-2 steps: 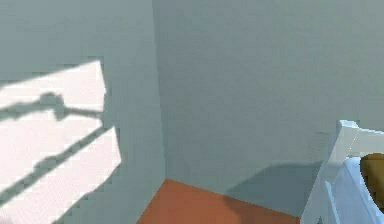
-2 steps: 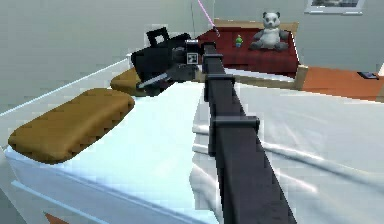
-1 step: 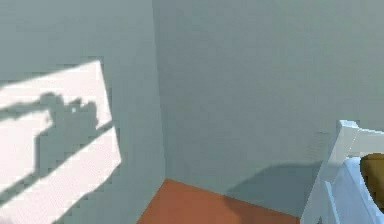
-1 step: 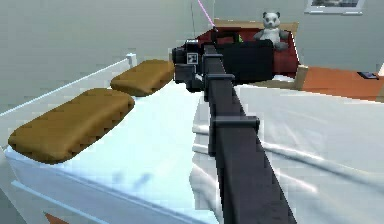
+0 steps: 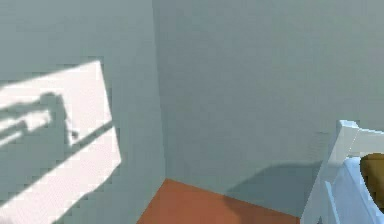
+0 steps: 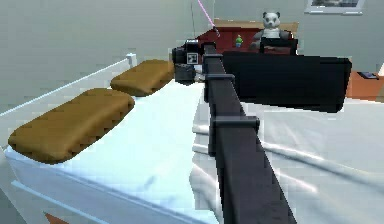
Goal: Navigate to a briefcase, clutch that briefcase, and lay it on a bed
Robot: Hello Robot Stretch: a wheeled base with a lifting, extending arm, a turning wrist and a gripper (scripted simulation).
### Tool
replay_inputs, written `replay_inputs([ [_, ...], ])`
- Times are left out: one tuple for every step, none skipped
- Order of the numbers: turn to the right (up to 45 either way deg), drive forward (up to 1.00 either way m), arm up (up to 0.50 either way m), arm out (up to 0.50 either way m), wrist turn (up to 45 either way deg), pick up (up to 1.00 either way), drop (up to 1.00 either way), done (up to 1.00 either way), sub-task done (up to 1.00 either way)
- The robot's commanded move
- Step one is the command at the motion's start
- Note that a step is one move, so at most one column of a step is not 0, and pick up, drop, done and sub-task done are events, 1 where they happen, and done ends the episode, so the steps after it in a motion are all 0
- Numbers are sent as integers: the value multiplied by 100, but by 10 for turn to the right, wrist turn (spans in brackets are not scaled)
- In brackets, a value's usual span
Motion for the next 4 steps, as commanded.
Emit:
replay_inputs([
  [0, 0, -4, 0, 0, 0, 0, 0, 0],
  [0, 0, -32, 0, 0, 0, 0, 0, 0],
  [0, 0, 0, 0, 0, 0, 100, 0, 0],
  [0, 0, 4, 0, 0, 0, 0, 0, 0],
])
